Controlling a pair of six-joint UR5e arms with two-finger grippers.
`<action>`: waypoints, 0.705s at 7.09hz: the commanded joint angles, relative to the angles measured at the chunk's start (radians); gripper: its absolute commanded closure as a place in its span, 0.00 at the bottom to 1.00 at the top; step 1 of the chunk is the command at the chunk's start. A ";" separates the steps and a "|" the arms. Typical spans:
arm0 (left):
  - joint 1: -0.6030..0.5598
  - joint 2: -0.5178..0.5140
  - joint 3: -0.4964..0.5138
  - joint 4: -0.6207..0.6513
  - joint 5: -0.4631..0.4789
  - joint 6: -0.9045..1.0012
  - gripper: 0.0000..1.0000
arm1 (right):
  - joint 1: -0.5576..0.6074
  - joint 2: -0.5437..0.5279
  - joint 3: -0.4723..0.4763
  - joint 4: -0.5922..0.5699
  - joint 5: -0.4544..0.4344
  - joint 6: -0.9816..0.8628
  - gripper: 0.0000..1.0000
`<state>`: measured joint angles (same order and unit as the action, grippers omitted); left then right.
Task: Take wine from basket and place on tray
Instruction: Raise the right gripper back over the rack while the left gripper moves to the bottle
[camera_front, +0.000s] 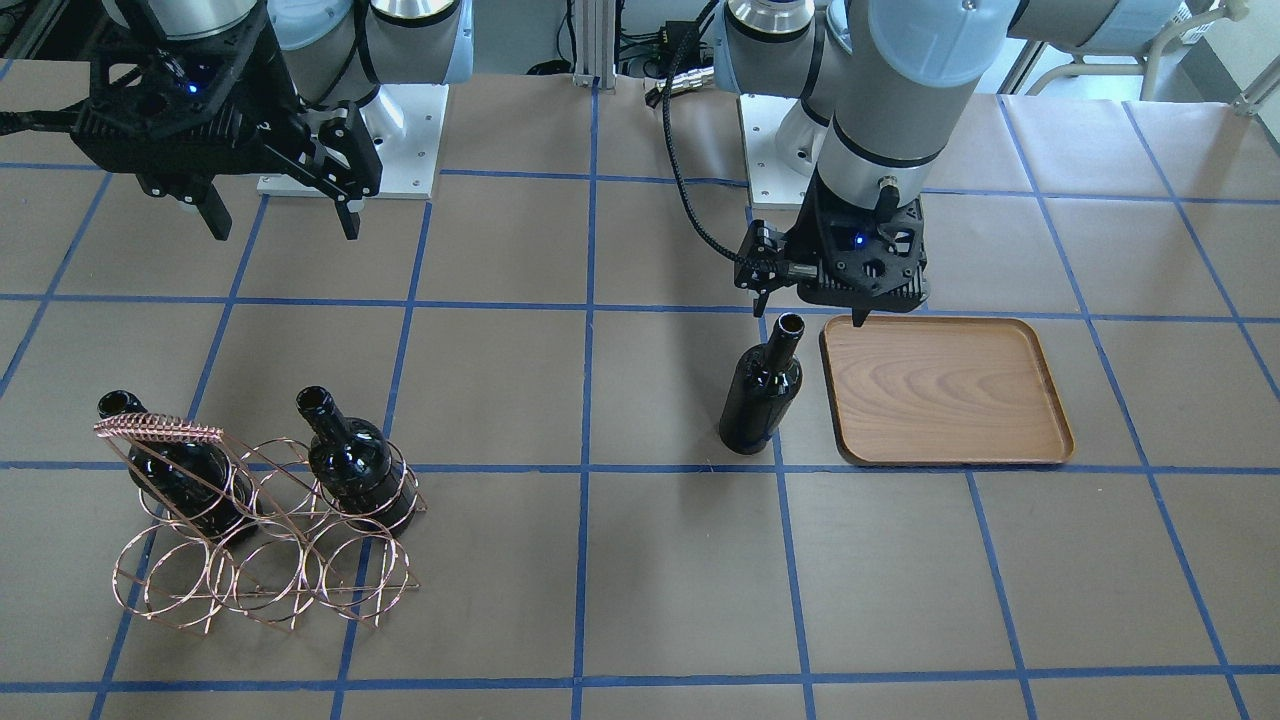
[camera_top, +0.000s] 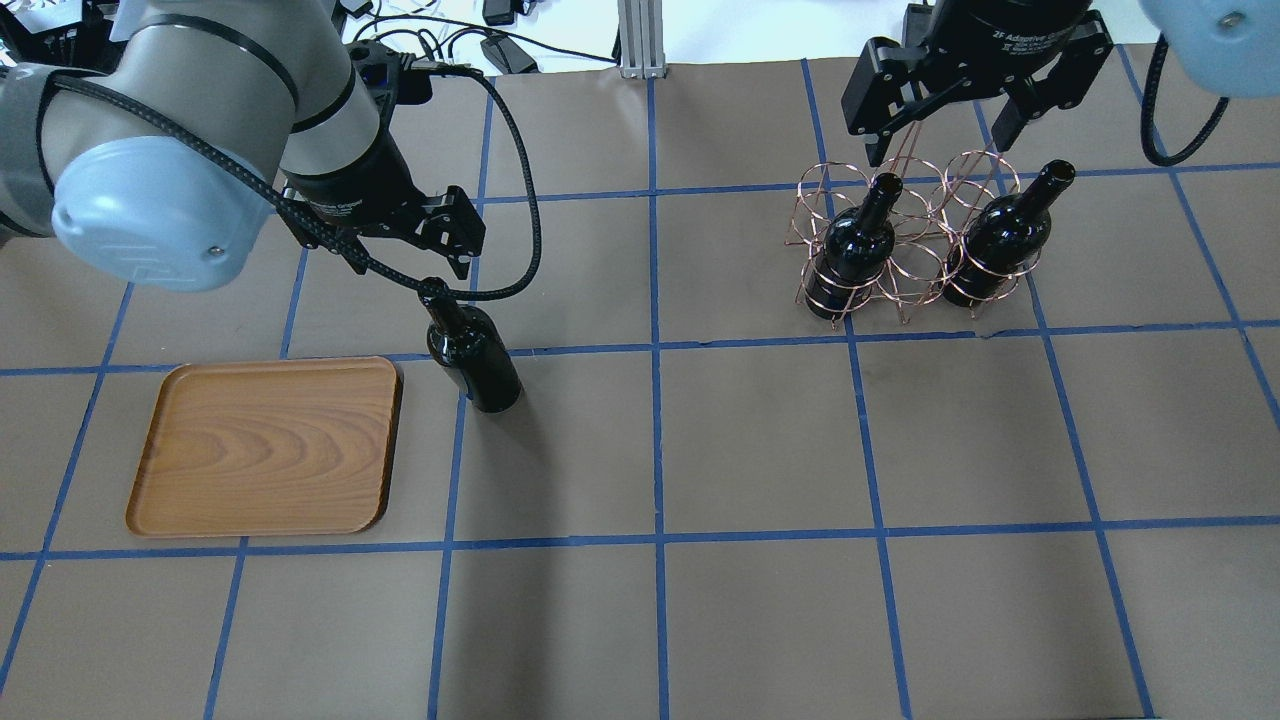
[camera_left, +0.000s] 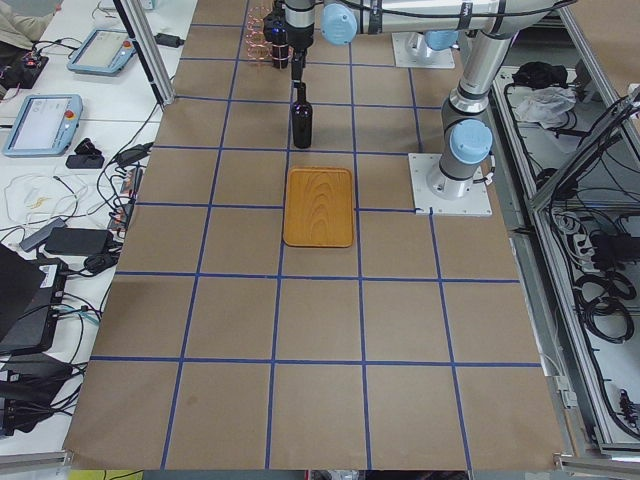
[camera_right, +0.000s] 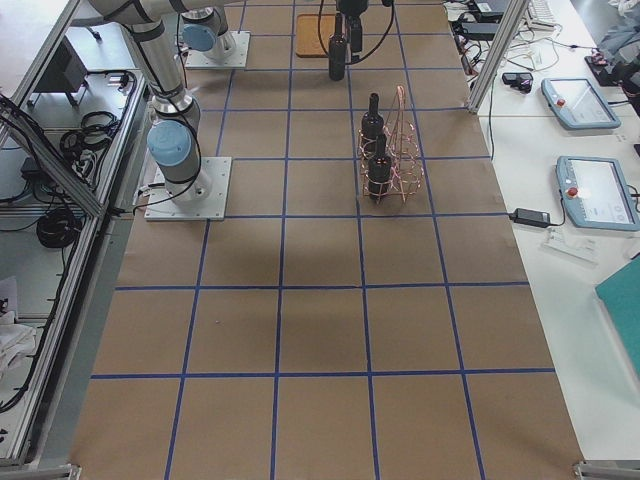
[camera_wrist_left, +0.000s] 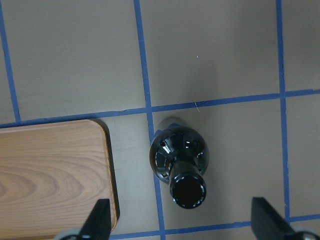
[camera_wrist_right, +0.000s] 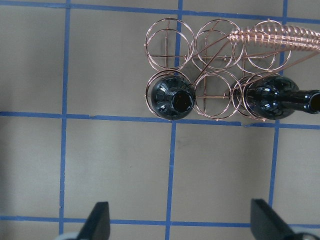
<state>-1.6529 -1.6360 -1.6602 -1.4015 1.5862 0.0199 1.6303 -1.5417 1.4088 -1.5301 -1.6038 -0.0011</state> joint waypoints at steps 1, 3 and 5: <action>-0.001 -0.036 -0.032 0.006 0.000 0.002 0.00 | 0.002 -0.003 0.002 0.007 0.002 0.001 0.00; -0.001 -0.041 -0.075 0.029 0.001 0.002 0.07 | -0.001 -0.003 0.004 0.007 -0.002 0.003 0.00; -0.001 -0.042 -0.073 0.038 0.000 0.002 0.23 | 0.002 -0.023 0.006 0.010 -0.008 0.007 0.00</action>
<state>-1.6538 -1.6766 -1.7310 -1.3697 1.5865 0.0214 1.6311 -1.5537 1.4130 -1.5246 -1.6108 0.0046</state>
